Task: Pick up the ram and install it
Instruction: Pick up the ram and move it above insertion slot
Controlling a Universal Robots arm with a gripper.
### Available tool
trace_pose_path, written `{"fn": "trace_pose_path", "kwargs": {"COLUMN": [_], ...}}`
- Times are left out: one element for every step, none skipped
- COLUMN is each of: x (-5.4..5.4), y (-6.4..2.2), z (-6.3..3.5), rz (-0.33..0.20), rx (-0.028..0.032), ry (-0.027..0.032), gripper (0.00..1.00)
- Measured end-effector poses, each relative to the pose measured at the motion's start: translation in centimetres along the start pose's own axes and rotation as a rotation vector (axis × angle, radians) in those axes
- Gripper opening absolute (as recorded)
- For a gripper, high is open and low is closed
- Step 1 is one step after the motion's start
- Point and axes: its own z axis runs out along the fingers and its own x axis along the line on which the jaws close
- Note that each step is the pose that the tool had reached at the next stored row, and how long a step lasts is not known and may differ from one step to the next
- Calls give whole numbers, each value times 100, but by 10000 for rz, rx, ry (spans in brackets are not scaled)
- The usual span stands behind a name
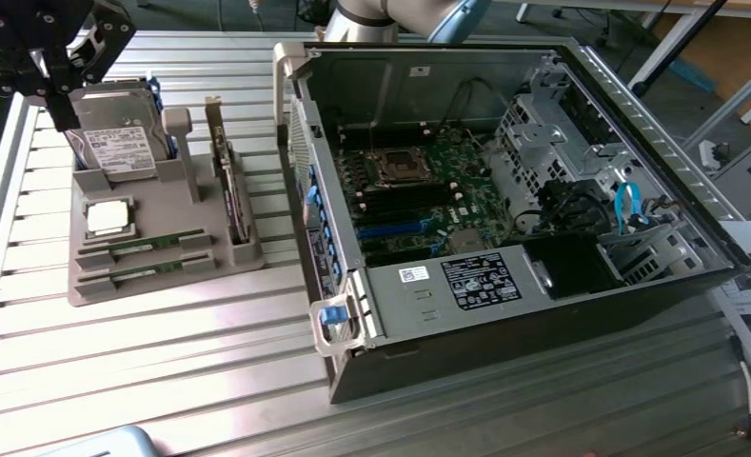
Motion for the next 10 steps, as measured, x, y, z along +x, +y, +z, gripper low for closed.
{"fn": "trace_pose_path", "kwargs": {"x": [0,0,0,0,0,0,0,0,0,0], "y": [0,0,0,0,0,0,0,0,0,0], "z": [0,0,0,0,0,0,0,0,0,0], "rz": [-78,-170,-274,-389,-490,-603,-716,-809,-934,-1051], "rx": [5,12,19,27,34,42,50,57,65,74], "ry": [6,13,21,28,35,44,52,59,68,76], "gripper": [11,11,11,11,11,11,11,11,11,11]}}
